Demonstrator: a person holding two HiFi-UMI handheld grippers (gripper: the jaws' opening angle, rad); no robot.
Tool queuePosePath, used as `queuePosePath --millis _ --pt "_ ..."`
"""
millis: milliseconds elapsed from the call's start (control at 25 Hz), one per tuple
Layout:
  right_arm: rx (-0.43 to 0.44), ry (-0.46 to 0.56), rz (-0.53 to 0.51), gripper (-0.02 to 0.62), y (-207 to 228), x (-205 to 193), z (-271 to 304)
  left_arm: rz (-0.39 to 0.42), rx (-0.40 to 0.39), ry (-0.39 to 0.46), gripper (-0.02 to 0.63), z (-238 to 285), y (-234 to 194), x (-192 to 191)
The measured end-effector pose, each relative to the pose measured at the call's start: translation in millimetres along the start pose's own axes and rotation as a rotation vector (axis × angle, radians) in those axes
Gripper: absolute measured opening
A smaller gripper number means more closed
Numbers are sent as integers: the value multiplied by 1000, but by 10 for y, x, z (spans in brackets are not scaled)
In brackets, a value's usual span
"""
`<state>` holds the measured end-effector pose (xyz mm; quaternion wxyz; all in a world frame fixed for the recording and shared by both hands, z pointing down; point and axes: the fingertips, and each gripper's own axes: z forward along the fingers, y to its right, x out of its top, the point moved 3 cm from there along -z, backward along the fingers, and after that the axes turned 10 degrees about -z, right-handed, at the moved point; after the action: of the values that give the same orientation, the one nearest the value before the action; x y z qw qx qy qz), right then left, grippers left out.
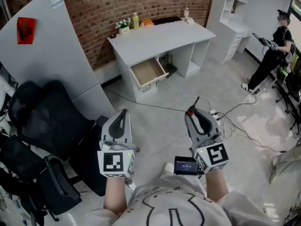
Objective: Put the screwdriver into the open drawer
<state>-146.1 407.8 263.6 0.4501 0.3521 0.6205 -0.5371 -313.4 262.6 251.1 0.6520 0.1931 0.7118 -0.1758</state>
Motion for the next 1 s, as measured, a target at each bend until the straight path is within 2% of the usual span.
queuePosePath --millis 360,600,1000 --pt "26 -15 -5 100 316 -207 199 4 23 -12 12 338 82 -75" --pt "80 33 7 100 570 -298 379 3 68 -4 12 601 177 -149" --pt "100 6 29 100 882 -525 606 -4 106 -29 12 891 204 -269"
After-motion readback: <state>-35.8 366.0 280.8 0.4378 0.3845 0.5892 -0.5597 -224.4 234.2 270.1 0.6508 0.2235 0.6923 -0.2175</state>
